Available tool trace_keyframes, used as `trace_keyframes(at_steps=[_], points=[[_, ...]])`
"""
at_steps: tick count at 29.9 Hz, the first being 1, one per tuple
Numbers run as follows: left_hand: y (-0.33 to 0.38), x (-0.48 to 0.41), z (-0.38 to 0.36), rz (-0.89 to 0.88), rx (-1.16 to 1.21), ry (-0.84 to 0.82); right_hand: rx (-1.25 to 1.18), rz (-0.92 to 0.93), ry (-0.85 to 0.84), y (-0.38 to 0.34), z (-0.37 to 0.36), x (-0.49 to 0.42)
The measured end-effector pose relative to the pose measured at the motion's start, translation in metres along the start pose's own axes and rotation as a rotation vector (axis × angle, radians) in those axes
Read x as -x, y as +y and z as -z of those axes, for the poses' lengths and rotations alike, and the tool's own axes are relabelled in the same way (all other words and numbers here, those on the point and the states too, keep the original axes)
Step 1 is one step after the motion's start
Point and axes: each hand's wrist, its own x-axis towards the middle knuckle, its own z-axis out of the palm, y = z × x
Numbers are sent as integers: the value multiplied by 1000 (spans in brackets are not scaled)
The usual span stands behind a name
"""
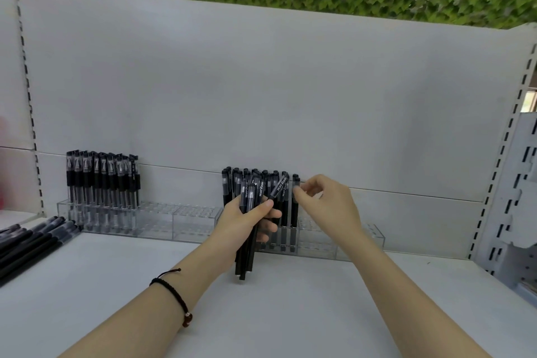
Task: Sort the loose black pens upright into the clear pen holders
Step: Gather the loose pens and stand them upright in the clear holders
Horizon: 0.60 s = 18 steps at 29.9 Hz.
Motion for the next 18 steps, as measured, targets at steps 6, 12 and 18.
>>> trace_keyframes(at_steps=[6, 12, 18], points=[[-2, 2, -5, 19, 40, 11, -322, 105, -50, -12, 8, 4], [-2, 3, -6, 33, 77, -38, -522, 2, -212, -18, 6, 4], [-3, -2, -3, 73, 49, 122, -761, -111, 276, -9, 24, -13]])
